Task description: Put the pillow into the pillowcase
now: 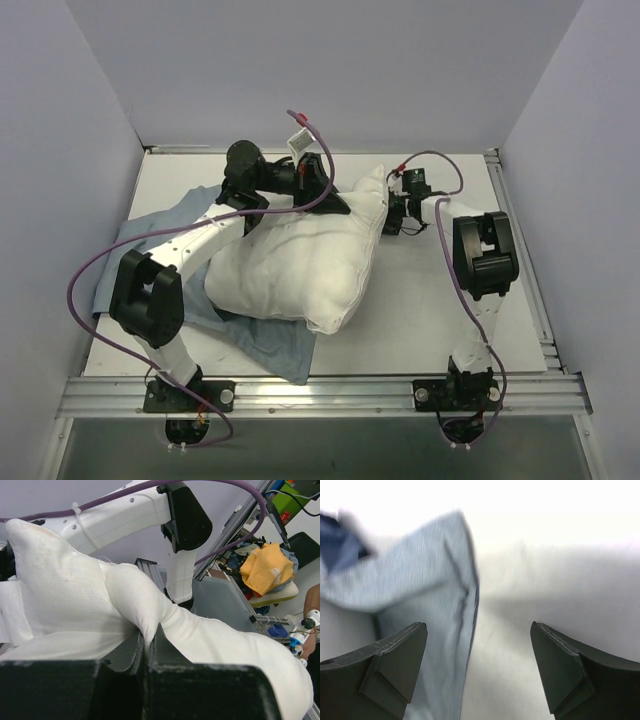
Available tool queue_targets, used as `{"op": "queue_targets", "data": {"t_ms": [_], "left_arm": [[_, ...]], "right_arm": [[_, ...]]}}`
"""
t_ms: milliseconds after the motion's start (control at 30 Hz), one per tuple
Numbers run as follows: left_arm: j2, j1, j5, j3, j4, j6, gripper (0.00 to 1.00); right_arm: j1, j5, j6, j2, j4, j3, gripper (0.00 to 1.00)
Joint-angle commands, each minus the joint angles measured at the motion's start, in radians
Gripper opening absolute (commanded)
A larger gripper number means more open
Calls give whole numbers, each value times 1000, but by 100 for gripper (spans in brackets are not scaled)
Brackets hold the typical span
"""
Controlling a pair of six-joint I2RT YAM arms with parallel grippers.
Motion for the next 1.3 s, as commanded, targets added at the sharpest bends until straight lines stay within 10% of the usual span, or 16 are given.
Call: {"op": "queue_targets", "data": {"t_ms": [0,200,433,600,700,967,1100,1133,1267], "left_arm": [[-45,7,37,17,130,-38,0],[-48,12,55,20,115,-24,0],[-45,44,57,16,90,-4,0],[-34,67,64,23,76,10,0],[-34,71,65,17,70,24,0],[-85,58,19,-174,-126,238,0],[-79,-29,-398,-29,-1150,1149,0],[-61,-113,-669,-17,-1192,1218,0],[25,-180,-995,17,-1217,1196,0]], "right_arm": [[24,242,-25,58,-51,104,89],[105,221,-47,251,-143,335,99],[122,28,-34,419,-339,553,84],[131,3,-98,391,-364,479,56],[98,0,-119,354,-379,429,5],[-145,-44,-189,62,-362,279,0],[-225,-54,-232,-21,-385,302,0],[-234,-52,-246,-38,-390,304,0],[-239,-38,-316,-45,-439,319,0]]}}
